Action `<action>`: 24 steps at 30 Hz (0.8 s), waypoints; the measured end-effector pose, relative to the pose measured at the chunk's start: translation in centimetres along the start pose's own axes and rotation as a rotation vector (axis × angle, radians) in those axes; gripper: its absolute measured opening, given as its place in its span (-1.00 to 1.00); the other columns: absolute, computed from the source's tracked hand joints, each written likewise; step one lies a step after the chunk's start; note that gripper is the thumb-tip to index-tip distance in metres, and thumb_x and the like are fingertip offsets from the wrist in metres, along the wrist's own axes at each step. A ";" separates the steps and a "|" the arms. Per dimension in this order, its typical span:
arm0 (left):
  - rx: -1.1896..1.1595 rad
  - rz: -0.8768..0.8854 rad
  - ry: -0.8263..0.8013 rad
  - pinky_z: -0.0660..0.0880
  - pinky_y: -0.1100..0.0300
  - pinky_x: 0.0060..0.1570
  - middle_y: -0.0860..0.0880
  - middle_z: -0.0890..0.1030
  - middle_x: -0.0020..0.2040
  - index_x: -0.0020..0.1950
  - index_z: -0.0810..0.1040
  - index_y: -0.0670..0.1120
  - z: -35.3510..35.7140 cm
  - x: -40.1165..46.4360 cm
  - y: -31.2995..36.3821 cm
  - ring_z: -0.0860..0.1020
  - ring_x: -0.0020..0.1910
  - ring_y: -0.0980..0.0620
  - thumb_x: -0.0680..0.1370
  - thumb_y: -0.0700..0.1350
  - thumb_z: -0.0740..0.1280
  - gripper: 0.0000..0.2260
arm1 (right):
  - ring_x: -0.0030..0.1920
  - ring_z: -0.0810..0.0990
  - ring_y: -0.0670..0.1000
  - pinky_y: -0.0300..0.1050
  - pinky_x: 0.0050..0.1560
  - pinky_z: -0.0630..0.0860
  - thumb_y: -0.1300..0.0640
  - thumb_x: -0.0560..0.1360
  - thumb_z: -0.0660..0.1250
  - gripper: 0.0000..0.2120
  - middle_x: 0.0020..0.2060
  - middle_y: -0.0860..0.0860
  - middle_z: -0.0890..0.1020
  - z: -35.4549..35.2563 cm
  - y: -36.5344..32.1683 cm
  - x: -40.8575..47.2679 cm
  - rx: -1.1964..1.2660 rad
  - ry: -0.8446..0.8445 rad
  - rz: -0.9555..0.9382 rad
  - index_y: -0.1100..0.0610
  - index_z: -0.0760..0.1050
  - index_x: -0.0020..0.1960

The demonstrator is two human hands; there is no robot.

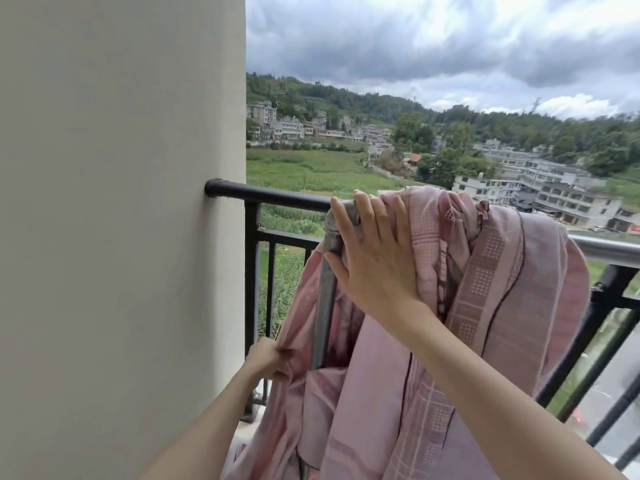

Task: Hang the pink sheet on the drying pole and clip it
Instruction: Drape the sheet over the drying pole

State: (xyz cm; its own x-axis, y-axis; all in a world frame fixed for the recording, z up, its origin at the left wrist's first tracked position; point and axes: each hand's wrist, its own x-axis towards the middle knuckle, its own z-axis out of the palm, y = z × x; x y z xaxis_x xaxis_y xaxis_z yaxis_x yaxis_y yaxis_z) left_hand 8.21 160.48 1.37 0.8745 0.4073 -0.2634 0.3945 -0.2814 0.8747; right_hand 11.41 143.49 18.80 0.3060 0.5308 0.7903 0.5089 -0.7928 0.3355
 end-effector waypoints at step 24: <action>-0.066 0.290 -0.091 0.43 0.10 -0.03 -0.07 0.51 -0.18 -0.03 0.59 -0.20 -4.3 -0.3 2.8 0.44 -0.15 0.02 0.49 -0.31 0.26 -0.86 | 0.48 0.09 0.20 0.14 0.47 -0.11 -0.05 0.52 0.20 -0.39 0.47 0.23 0.18 0.8 -0.4 -0.5 0.103 0.043 0.015 0.10 0.12 0.49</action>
State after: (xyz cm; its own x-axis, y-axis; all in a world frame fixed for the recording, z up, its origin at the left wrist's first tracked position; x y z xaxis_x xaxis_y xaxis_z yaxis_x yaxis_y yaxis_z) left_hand 7.80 163.34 5.66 0.9707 0.2383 -0.0312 0.1079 -0.3161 0.9426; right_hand 11.70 143.76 17.86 0.2803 0.5036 0.8172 0.5848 -0.7647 0.2706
